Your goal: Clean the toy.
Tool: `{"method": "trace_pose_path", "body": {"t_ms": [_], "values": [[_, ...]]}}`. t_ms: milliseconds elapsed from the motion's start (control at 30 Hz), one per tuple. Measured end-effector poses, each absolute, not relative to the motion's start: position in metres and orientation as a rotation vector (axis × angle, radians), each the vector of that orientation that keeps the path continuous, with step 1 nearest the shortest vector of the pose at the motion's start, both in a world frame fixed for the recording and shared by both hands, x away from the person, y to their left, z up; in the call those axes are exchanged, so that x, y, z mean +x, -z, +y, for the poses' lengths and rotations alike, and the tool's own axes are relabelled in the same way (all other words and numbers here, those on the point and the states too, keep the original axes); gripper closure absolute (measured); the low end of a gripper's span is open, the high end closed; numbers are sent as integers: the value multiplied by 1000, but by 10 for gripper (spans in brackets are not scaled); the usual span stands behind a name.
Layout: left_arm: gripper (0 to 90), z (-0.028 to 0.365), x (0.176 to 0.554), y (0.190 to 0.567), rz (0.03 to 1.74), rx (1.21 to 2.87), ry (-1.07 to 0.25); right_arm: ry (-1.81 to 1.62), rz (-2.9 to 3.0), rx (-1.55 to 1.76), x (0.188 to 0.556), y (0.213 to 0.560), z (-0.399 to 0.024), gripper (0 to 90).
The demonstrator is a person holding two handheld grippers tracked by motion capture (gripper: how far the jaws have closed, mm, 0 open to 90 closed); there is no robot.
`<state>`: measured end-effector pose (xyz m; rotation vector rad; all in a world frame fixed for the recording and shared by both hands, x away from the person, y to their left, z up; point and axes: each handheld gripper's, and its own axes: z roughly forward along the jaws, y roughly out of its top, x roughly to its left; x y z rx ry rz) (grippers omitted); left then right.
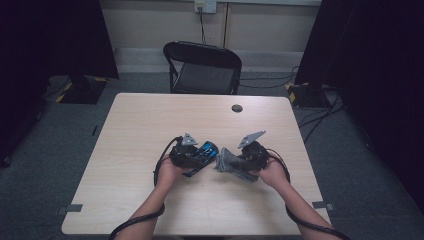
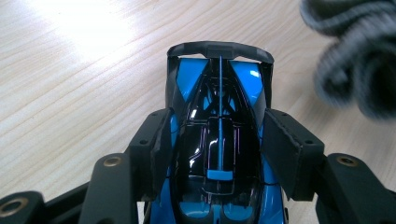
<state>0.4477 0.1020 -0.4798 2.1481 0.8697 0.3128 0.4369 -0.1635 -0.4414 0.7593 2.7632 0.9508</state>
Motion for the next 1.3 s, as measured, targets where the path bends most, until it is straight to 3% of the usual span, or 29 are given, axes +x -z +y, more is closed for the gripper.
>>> {"method": "trace_pose_path", "body": {"t_ms": [767,1300], "values": [[435,103,448,480,873,2139,-313,-937,2981,359,401,461,-78,692],[434,102,446,481,879,2133,-317,-954,2980,446,416,474,-66,685]]}}
